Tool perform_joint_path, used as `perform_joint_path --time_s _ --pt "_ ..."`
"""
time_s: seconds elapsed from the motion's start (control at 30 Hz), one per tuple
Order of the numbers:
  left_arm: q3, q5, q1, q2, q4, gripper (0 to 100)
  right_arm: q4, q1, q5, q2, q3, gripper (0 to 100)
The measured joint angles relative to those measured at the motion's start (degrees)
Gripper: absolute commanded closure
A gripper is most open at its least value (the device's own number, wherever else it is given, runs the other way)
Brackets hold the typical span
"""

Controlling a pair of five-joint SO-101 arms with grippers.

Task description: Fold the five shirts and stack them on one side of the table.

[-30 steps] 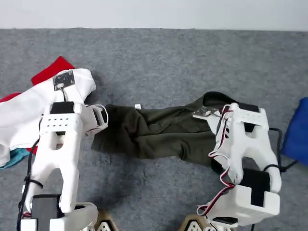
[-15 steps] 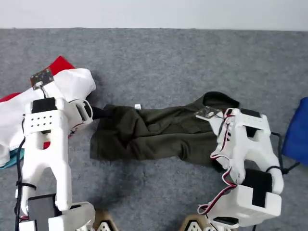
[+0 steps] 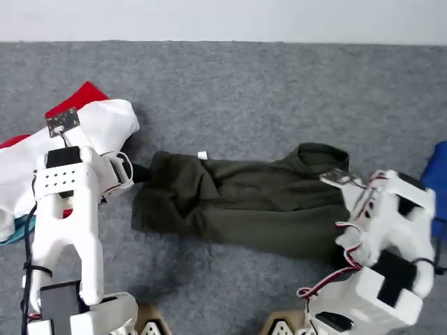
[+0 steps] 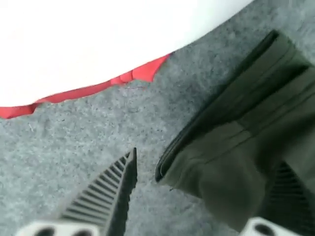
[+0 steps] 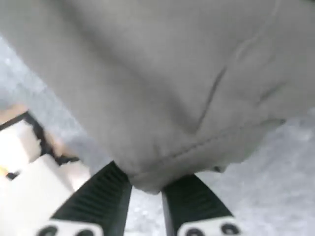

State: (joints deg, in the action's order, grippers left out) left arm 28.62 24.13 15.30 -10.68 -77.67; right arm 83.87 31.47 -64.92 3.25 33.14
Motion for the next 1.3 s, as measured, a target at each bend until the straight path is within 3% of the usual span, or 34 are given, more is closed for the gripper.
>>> perform_joint_path --time_s 0.37,0.43,0.6,0.67,0.93,1.1,1.3 --pt "0.0 -2.1 0.0 0.0 0.0 61 1.8 14.6 -5.5 0.0 -1.2 97.6" --pt "0.0 -2.1 0.0 0.0 0.0 61 1.8 16.1 -5.5 0.0 -2.1 91.6" --pt "0.0 -2.1 0.0 0.0 0.0 61 6.0 17.4 -5.5 0.0 -5.0 64.6" --pt "0.0 -2.1 0.0 0.0 0.0 61 7.7 17.5 -6.6 0.0 -6.4 59.3" --pt "0.0 -2.1 0.0 0.0 -0.8 61 15.2 16.4 -8.9 0.0 -16.7 65.0" --pt "0.0 -2.1 0.0 0.0 -1.7 61 16.4 9.4 -5.8 0.0 -21.9 70.7" --pt "0.0 -2.1 -1.3 0.0 -1.8 61 15.9 -9.0 -4.2 0.0 -22.8 74.2"
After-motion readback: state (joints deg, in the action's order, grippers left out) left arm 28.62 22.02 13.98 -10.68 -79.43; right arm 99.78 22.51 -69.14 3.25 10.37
